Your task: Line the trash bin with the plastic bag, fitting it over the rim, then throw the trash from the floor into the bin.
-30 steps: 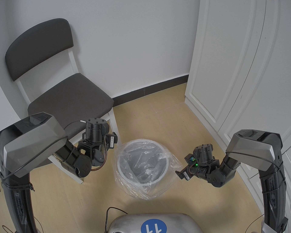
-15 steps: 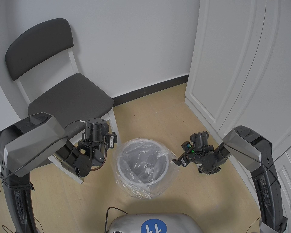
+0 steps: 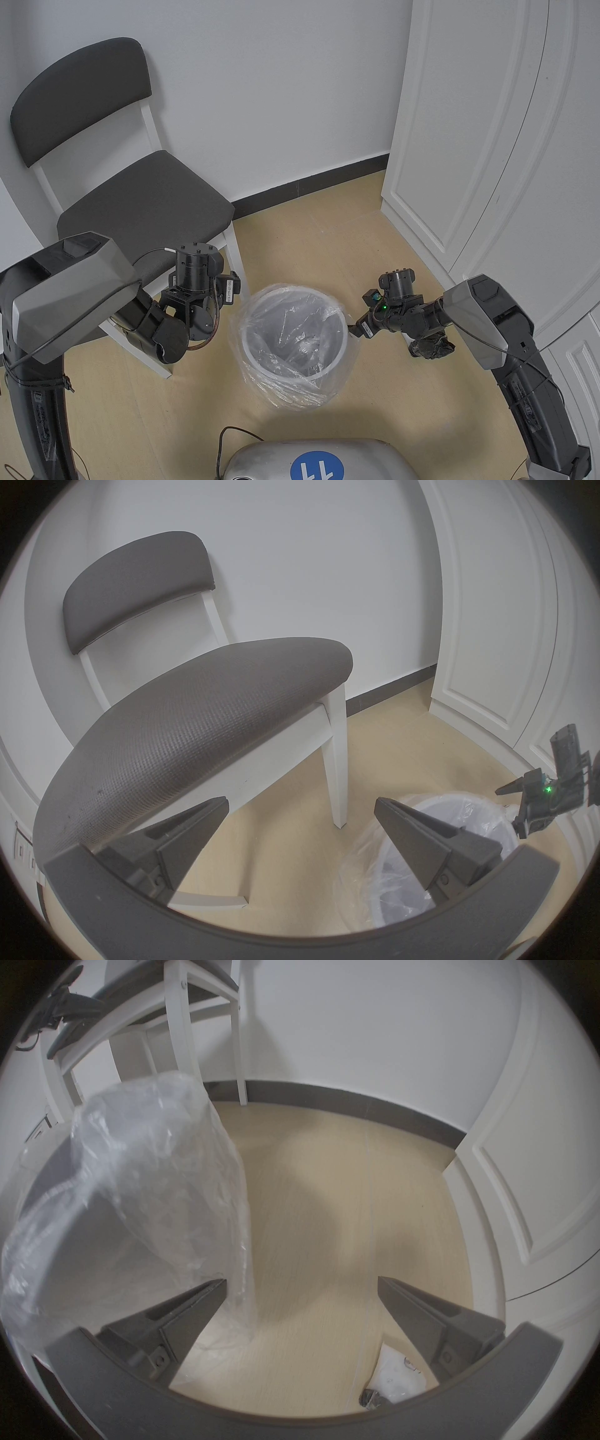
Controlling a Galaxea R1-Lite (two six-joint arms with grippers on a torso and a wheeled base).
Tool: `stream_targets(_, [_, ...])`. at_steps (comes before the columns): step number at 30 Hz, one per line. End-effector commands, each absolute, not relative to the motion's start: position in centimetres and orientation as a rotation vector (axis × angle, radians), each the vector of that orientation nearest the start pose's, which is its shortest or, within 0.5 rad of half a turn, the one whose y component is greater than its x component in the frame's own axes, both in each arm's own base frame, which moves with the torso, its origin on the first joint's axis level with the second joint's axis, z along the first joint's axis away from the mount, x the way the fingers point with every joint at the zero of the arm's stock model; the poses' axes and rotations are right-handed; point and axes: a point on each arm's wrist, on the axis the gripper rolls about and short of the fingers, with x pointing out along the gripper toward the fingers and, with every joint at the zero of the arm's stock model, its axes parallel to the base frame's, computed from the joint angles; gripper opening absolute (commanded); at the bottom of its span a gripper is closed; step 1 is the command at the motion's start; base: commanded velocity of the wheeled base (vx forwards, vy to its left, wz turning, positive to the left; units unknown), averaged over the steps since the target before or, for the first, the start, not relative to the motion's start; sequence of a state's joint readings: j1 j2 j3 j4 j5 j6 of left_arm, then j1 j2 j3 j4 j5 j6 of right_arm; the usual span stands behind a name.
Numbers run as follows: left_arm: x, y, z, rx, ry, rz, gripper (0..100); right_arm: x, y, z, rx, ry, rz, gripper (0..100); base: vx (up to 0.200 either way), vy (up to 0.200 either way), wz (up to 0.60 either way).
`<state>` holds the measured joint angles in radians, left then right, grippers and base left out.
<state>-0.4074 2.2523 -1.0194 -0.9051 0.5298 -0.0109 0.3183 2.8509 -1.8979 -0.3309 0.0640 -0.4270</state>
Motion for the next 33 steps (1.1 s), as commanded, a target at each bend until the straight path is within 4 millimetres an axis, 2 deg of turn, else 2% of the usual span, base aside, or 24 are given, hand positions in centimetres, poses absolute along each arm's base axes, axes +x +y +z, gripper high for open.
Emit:
stream_targets(1, [38.5, -15.3, 5.3, 0.145, 0.308, 0.126, 100, 51.1, 16.2, -10.5, -0.486, 0.616, 0.499, 100, 0.0, 0.0, 0.0])
stream_targets(3, [38.6, -15.3, 5.2, 0.146, 0.309, 0.125, 100, 50.7, 15.9, -11.7, -0.489, 0.679, 0.507, 100, 0.0, 0.0, 0.0])
stream_targets(13, [39.0, -15.4, 4.0, 0.156, 0.33, 0.128, 100, 50.6, 15.7, -11.8, -0.494, 0.702, 0.504, 100, 0.0, 0.0, 0.0])
stream_targets(15, [39.0, -15.4, 3.9, 0.158, 0.334, 0.128, 100, 50.8, 15.6, -11.1, -0.488, 0.679, 0.494, 100, 0.0, 0.0, 0.0])
stream_targets(17, [39.0, -15.4, 3.8, 0.159, 0.335, 0.128, 100, 51.3, 15.8, -9.0, -0.481, 0.63, 0.486, 100, 0.0, 0.0, 0.0])
stream_targets(20, [39.0, -15.4, 3.3, 0.162, 0.345, 0.126, 100, 50.5, 15.7, -6.5, -0.427, 0.597, 0.462, 100, 0.0, 0.0, 0.0])
stream_targets(23, [39.0, -15.5, 2.9, 0.166, 0.355, 0.125, 100, 49.2, 15.7, -4.1, -0.369, 0.569, 0.445, 100, 0.0, 0.0, 0.0])
stream_targets(24, [38.8, -15.7, 2.5, 0.168, 0.363, 0.12, 100, 47.8, 15.4, -2.7, -0.338, 0.569, 0.437, 100, 0.0, 0.0, 0.0])
stream_targets(26, [38.7, -15.9, 2.4, 0.171, 0.366, 0.113, 100, 46.1, 14.8, -1.8, -0.319, 0.577, 0.432, 100, 0.0, 0.0, 0.0])
stream_targets(31, [38.7, -16.5, 0.7, 0.198, 0.397, 0.101, 100, 42.1, 12.8, -1.1, -0.295, 0.557, 0.408, 100, 0.0, 0.0, 0.0])
stream_targets(33, [38.9, -17.3, 0.8, 0.199, 0.388, 0.084, 100, 41.0, 12.2, -0.7, -0.249, 0.529, 0.384, 100, 0.0, 0.0, 0.0])
